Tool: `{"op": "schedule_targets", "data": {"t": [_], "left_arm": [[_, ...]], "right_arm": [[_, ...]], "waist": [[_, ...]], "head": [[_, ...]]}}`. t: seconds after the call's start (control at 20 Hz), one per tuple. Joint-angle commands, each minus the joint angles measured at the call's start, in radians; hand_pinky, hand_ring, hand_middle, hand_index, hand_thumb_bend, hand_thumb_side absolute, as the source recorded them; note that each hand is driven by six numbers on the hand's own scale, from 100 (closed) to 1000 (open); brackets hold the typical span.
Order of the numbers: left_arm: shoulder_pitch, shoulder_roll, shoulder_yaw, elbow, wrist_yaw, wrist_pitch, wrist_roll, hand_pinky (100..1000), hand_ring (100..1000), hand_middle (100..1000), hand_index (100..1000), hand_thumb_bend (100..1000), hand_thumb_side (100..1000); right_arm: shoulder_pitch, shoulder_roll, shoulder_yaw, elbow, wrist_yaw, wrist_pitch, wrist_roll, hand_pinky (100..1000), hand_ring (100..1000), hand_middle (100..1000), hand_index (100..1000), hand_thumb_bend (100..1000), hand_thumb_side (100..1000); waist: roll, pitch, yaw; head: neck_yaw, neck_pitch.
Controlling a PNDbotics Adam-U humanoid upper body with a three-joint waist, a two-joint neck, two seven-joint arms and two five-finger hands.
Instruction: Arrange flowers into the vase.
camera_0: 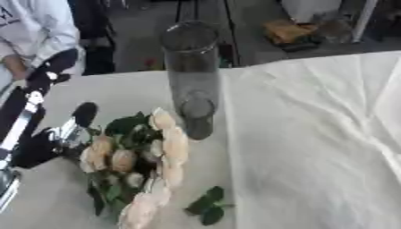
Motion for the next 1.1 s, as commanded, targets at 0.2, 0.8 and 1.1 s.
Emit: {"op": "schedule_targets", "data": {"t": [0.2,0.8,1.1], "left_arm": [[-0.011,0.168,-0.002,0.010,-0.086,0.039,-0.084,893,968,978,1000,452,780],[0.078,0.416,0.132,-0.041,-0.258,-0.058,-0.256,930,981,1000,1000,927,823],[0.089,0.444,0.182,-0.018,-0.346,-0.118,-0.344,921,978,1000,1000,817,663]], "right_arm": [[-0.017,-0.007,0.009,-0.018,-0.013,-0.002,0.012,641,596,559,818,100,972],[-0.026,0.011,0.022,-0.018,-0.038,-0.006,0.034,643,595,554,815,100,969],[-0.025,0.009,0.028,-0.018,-0.046,-0.005,0.044,644,594,553,815,100,967]], "waist": [[-0.010,-0.019,-0.019],[-0.024,-0.012,-0.046],[-0.027,-0.010,-0.044]], "head": [[0.033,0.006],[0.072,-0.013],[0.072,-0.014]]}}
